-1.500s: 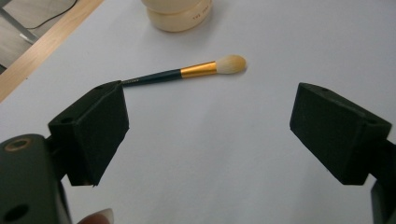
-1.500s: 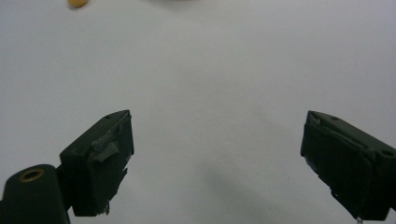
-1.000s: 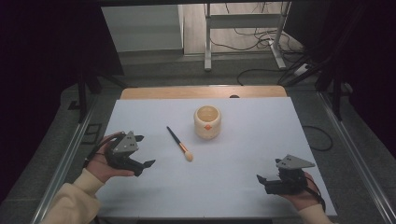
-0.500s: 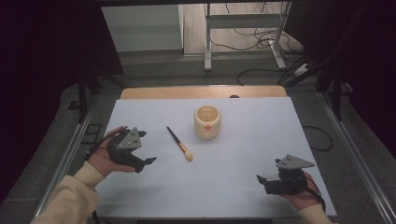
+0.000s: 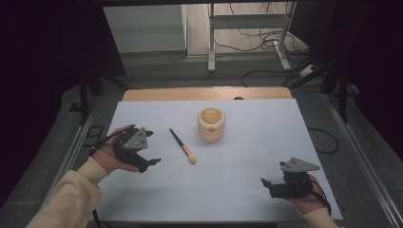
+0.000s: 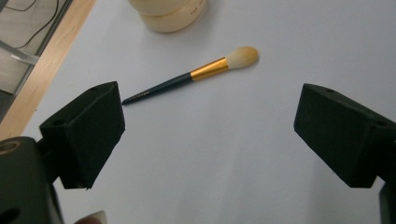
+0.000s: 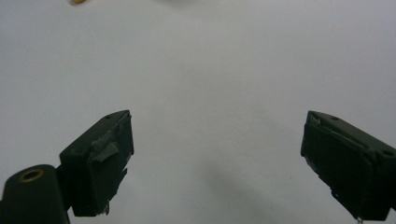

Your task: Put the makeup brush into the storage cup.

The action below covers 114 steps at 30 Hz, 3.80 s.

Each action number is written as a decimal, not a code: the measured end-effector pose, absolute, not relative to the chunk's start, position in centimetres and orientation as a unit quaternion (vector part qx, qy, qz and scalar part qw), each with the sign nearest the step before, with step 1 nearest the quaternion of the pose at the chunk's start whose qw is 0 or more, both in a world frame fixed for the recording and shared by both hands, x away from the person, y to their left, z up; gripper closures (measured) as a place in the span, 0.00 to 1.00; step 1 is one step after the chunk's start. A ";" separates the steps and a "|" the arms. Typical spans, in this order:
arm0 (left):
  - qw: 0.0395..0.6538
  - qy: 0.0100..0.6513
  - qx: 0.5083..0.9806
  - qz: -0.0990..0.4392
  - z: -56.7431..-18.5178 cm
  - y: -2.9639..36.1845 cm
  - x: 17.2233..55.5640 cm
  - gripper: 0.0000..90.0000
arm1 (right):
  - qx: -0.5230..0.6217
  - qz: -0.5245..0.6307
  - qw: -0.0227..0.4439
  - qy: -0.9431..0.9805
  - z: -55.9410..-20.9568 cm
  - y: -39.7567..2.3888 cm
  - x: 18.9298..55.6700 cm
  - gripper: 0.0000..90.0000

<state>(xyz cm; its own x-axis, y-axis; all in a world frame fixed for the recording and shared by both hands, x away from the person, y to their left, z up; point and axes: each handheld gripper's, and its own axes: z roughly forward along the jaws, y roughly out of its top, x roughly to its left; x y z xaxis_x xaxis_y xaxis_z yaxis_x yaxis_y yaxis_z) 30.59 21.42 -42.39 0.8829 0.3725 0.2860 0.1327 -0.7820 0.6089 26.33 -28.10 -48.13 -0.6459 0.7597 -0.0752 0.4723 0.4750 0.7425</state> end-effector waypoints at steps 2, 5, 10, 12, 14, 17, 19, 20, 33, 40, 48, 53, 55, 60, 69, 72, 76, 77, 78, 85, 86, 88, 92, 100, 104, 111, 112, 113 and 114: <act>0.295 0.131 0.925 0.201 -42.4 21.3 30.8 0.11 | 0.369 0.354 0.202 0.835 -48.1 -28.1 26.3 0.11; 0.295 0.126 0.926 0.197 -42.4 21.2 31.0 0.11 | 0.369 0.353 0.202 0.835 -48.2 -28.1 26.3 0.11; 0.286 0.121 0.933 0.183 -42.7 21.0 31.5 0.11 | 0.370 0.352 0.201 0.836 -48.2 -28.1 26.4 0.11; 0.285 0.118 0.933 0.184 -42.7 20.9 31.6 0.11 | 0.370 0.351 0.201 0.836 -48.2 -28.1 26.4 0.11; 0.280 0.113 0.934 0.190 -42.6 20.9 31.9 0.11 | 0.369 0.352 0.200 0.836 -48.2 -28.1 26.4 0.11; 0.279 0.105 0.934 0.200 -42.4 21.0 32.4 0.11 | 0.370 0.351 0.200 0.837 -48.3 -28.1 26.4 0.11; 0.280 0.104 0.933 0.200 -42.3 21.0 32.5 0.11 | 0.370 0.351 0.199 0.837 -48.3 -28.1 26.4 0.11; 0.280 0.104 0.933 0.200 -42.3 21.0 32.5 0.11 | 0.370 0.351 0.199 0.837 -48.3 -28.1 26.4 0.11; 0.277 0.055 0.936 0.211 -42.4 20.4 33.6 0.11 | 0.370 0.351 0.199 0.837 -48.3 -28.1 26.4 0.11; 0.276 0.032 0.936 0.215 -42.8 20.1 34.1 0.11 | 0.369 0.348 0.198 0.839 -48.4 -28.1 26.5 0.11; 0.272 0.007 0.938 0.216 -43.4 19.4 34.7 0.11 | 0.367 0.347 0.198 0.840 -48.4 -28.1 26.5 0.11; 0.267 -0.009 0.939 0.215 -43.7 19.2 34.9 0.11 | 0.365 0.346 0.199 0.841 -48.5 -28.1 26.5 0.11; 0.261 -0.016 0.941 0.215 -43.7 19.2 35.0 0.11 | 0.366 0.345 0.199 0.841 -48.5 -28.1 26.5 0.11; 0.261 -0.019 0.941 0.215 -43.8 19.2 35.1 0.11 | 0.365 0.345 0.199 0.841 -48.5 -28.1 26.5 0.11; 0.254 -0.033 0.944 0.210 -44.1 18.9 35.5 0.11 | 0.365 0.344 0.198 0.842 -48.5 -28.1 26.5 0.11; 0.248 -0.037 0.945 0.211 -44.0 18.8 35.6 0.14 | 0.365 0.344 0.198 0.842 -48.5 -28.1 26.5 0.11; 0.245 -0.035 0.945 0.211 -43.9 18.8 35.7 0.15 | 0.365 0.344 0.198 0.842 -48.5 -28.2 26.5 0.11; 0.247 -0.033 0.945 0.213 -43.8 18.8 35.7 0.14 | 0.365 0.344 0.198 0.842 -48.5 -28.1 26.5 0.11; 0.247 -0.033 0.945 0.213 -43.8 18.8 35.7 0.14 | 0.365 0.344 0.198 0.842 -48.5 -28.1 26.5 0.11; 0.242 -0.038 0.946 0.212 -43.9 18.6 36.1 0.14 | 0.365 0.344 0.198 0.842 -48.5 -28.1 26.5 0.11; 0.241 -0.040 0.947 0.211 -43.9 18.5 36.2 0.13 | 0.365 0.344 0.197 0.843 -48.5 -28.1 26.5 0.11; 0.241 -0.040 0.946 0.212 -44.0 18.4 36.3 0.13 | 0.365 0.343 0.198 0.843 -48.5 -28.1 26.5 0.11; 0.243 -0.044 0.946 0.211 -44.2 18.1 36.5 0.13 | 0.365 0.343 0.198 0.843 -48.5 -28.1 26.5 0.11; 0.242 -0.069 0.944 0.213 -44.8 17.6 36.9 0.14 | 0.364 0.342 0.198 0.843 -48.6 -28.2 26.5 0.11; 0.242 -0.076 0.944 0.210 -45.2 17.5 37.3 0.15 | 0.365 0.342 0.197 0.843 -48.6 -28.1 26.5 0.11; 0.226 -0.084 0.947 0.212 -45.9 17.1 38.2 0.15 | 0.366 0.341 0.196 0.844 -48.6 -28.1 26.6 0.11; 0.226 -0.084 0.947 0.212 -45.9 17.1 38.2 0.15 | 0.366 0.341 0.196 0.844 -48.6 -28.1 26.6 0.11; 0.223 -0.085 0.948 0.211 -46.0 17.1 38.2 0.15 | 0.365 0.341 0.196 0.844 -48.6 -28.1 26.6 0.11; 0.222 -0.089 0.948 0.210 -46.3 16.9 38.4 0.15 | 0.366 0.340 0.196 0.844 -48.6 -28.2 26.6 0.11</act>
<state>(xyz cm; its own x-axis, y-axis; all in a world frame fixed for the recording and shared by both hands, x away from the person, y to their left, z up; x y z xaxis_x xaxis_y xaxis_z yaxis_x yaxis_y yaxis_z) 38.42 16.88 -46.26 0.8958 -0.0750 0.4380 -0.2617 -0.8857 0.3835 26.59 -28.17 -48.64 -0.6558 0.7505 -0.0820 0.4834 0.5008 0.7180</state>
